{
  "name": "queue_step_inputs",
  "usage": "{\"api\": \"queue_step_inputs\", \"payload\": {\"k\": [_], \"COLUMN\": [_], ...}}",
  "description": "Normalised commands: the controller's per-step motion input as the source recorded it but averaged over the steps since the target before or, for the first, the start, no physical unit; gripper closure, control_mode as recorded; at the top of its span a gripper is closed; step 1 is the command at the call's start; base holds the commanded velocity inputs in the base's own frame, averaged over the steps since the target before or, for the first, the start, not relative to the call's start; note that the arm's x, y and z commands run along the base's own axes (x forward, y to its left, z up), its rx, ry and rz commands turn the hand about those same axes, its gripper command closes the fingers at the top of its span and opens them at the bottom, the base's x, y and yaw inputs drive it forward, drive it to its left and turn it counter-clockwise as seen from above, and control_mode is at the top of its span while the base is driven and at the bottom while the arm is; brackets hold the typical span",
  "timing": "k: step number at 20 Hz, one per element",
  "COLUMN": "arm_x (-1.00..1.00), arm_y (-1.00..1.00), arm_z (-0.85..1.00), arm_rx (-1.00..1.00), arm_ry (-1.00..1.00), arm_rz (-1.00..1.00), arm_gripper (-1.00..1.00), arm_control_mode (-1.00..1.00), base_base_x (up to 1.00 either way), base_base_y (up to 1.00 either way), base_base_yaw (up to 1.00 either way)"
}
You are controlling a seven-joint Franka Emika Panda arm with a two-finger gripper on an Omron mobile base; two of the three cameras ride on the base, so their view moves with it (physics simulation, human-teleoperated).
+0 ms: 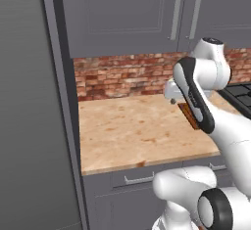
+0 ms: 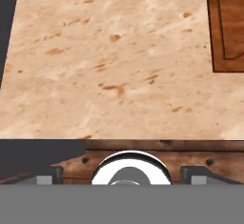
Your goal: Open the drawer on the right and place the cutting tools on the cutting board.
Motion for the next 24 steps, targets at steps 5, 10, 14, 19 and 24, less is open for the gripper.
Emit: {"api": "queue_step_inputs", "payload": {"k": [5, 10, 14, 19, 24], "arm_x": [-1.0, -0.89, -0.4, -0.24, -0.04], "arm_y": [-1.0, -1.0, -0.85, -0.85, -0.75], "arm_z": [-0.63, -0.5, -0.37, -0.41, -0.45], "arm_rx": [0.21, 0.17, 0.11, 0.11, 0.12], "arm_ry": [0.0, 0.0, 0.0, 0.0, 0.0], "arm_rz": [-0.22, -0.31, -0.28, -0.28, -0.21], "arm_gripper": [-1.0, -1.0, -1.0, -1.0, -1.0], "arm_control_mode": [-1.0, -1.0, -1.0, -1.0, -1.0], "base_base_x": [0.0, 0.0, 0.0, 0.0, 0.0], "base_base_y": [0.0, 0.0, 0.0, 0.0, 0.0], "base_base_yaw": [0.0, 0.0, 0.0, 0.0, 0.0]}}
